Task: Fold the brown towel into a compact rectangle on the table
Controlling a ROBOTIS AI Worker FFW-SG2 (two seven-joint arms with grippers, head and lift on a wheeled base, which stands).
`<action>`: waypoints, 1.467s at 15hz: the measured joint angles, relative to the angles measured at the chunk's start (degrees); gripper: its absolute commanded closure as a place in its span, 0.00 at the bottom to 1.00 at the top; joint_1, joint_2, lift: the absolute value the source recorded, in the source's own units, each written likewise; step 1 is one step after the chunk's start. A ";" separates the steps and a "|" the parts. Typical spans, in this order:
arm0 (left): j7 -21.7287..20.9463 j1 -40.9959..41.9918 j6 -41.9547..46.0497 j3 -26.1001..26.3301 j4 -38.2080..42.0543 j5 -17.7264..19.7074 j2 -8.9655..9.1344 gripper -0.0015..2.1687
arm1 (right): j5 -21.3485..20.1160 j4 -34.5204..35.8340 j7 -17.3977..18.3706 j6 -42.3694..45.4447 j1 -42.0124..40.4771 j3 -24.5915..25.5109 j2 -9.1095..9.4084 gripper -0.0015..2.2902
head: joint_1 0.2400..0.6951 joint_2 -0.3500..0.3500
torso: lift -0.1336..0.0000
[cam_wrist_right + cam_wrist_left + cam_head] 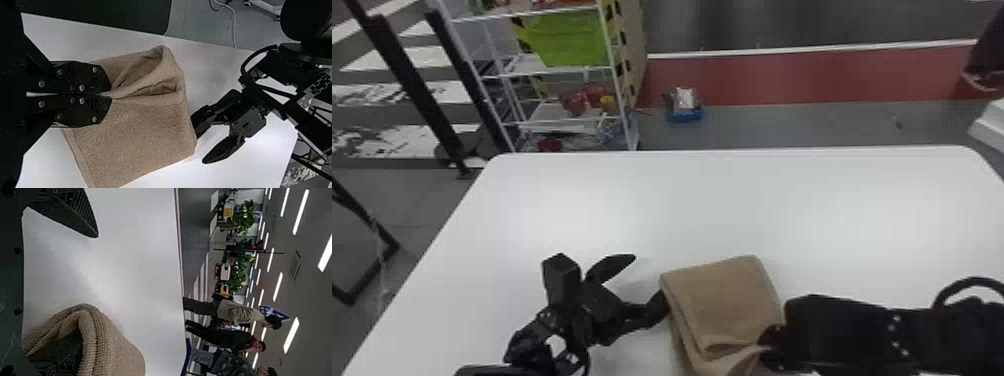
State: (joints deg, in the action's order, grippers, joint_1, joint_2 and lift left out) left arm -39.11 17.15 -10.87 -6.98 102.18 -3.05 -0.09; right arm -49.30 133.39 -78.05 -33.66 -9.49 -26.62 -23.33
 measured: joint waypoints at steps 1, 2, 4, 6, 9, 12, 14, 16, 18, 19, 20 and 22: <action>0.00 0.03 0.08 0.01 -0.07 0.03 0.00 0.03 | -0.24 -0.42 0.00 0.12 0.00 -0.21 0.15 0.71 | 1.00 0.72 | 0.00; 0.00 0.06 0.15 0.01 -0.11 0.05 0.00 0.03 | -0.57 -0.87 0.00 0.25 0.00 -0.50 0.36 0.71 | 1.00 0.72 | 0.00; 0.00 0.07 0.26 0.02 -0.16 0.07 0.00 0.03 | -1.08 -1.64 0.00 0.60 0.04 -0.93 0.72 0.70 | 1.00 0.73 | 0.00; 0.00 0.08 0.35 0.00 -0.16 0.07 0.00 0.03 | -1.20 -2.08 0.00 0.80 0.15 -1.26 1.11 0.70 | 1.00 0.73 | 0.00; 0.00 0.08 0.42 0.01 -0.15 0.12 0.00 0.03 | -1.78 -3.70 0.00 0.83 0.43 -1.98 1.68 0.48 | 1.00 0.74 | 0.00; 0.00 0.09 0.52 0.04 -0.22 0.15 0.00 0.03 | -2.38 -4.72 0.00 0.81 0.71 -2.21 1.92 0.46 | 1.00 0.74 | 0.00; 0.00 0.13 0.53 0.06 -0.23 0.16 0.00 0.03 | -2.50 -4.95 0.00 0.67 0.83 -2.24 1.93 0.14 | 1.00 0.73 | 0.00; 0.00 0.13 0.54 0.12 -0.23 0.16 0.00 0.03 | -2.26 -4.97 0.00 -0.11 0.86 -2.36 2.06 0.05 | 1.00 0.73 | 0.00; 0.00 0.11 0.54 0.13 -0.24 0.16 0.00 0.03 | -1.42 -4.55 0.00 -1.76 0.88 -2.46 2.19 0.05 | 1.00 0.74 | 0.00; 0.00 0.09 0.54 0.11 -0.29 0.16 0.00 0.03 | -0.39 -4.00 0.00 -3.18 0.90 -2.38 2.30 0.05 | 1.00 0.74 | 0.00; 0.00 0.08 0.54 0.07 -0.30 0.16 0.00 0.03 | 1.23 -3.35 0.00 -5.14 0.95 -2.04 2.55 0.05 | 1.00 0.75 | 0.00; -0.03 0.09 0.62 0.01 -0.36 0.16 0.00 0.03 | 5.07 -2.00 0.00 -9.20 1.08 -0.84 3.18 0.06 | 1.00 0.75 | 0.00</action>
State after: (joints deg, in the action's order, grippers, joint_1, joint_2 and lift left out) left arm -39.14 17.23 -10.26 -6.97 101.82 -2.90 -0.09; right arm -44.23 131.39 -78.05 -42.86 -8.41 -27.45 -20.15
